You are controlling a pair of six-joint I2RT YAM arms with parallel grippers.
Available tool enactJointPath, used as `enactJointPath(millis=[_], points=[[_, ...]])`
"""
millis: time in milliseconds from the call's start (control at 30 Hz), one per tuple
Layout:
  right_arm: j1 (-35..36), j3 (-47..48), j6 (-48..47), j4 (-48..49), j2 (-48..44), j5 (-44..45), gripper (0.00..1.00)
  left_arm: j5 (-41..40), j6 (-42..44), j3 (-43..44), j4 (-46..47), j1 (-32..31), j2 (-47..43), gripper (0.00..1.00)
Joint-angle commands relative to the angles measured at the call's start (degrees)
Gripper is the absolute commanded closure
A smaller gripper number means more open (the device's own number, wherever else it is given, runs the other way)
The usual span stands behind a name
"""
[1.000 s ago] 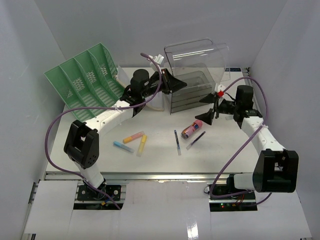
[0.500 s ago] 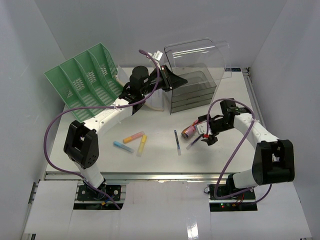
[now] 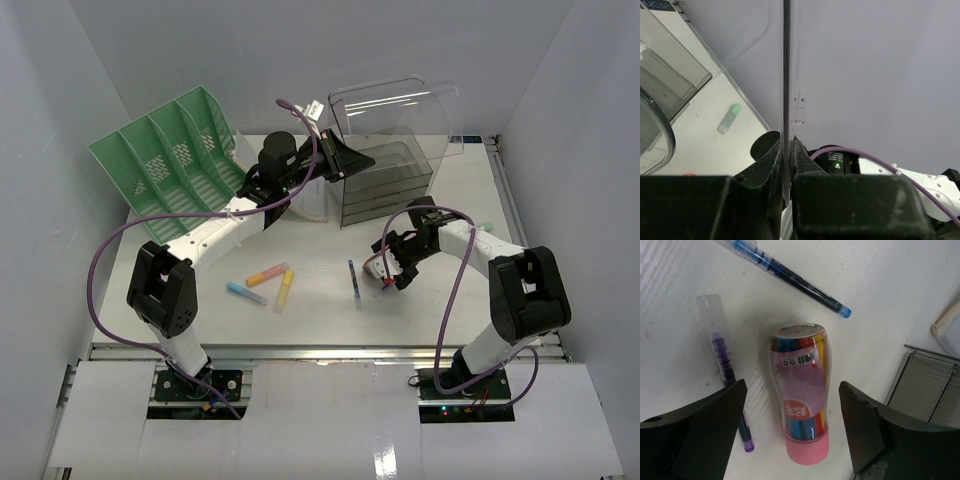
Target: Organize the desk
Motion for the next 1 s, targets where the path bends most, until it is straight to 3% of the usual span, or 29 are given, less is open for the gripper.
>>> enactJointPath(millis=[0,467,600,767,867,967], points=[[0.8,2.7,0.3,2.5,2.1,2.7,0.23,-1.9,-0.9,-0.4,1.6,1.2,-4.3,1.0],[2.8,4.5,2.2,4.0,7.5,7.2,0.41,-1.1,-2.0,-1.0,2.0,1.7,-5.2,1.0],[2.8,4.2,3.1,4.9,7.5,7.7,0.6,-0.8,-2.4,-0.9,1.9,1.8,-5.6,1.0],[2.8,3.3,5.9,7.5,3.6,6.4,0.75,-0.9,-3.1,-0.4,1.7,2.1,-6.1,1.0],[2.8,2.1,11.9,11.0,-1.6,5.6,0.91,-1.2,-3.9,-0.2,1.9,2.3,-6.2,1.0],[2.8,1.0,23.0,18.5,-7.5,6.6,0.92,-1.3,-5.4,0.4,1.9,2.5,-6.2,1.0]])
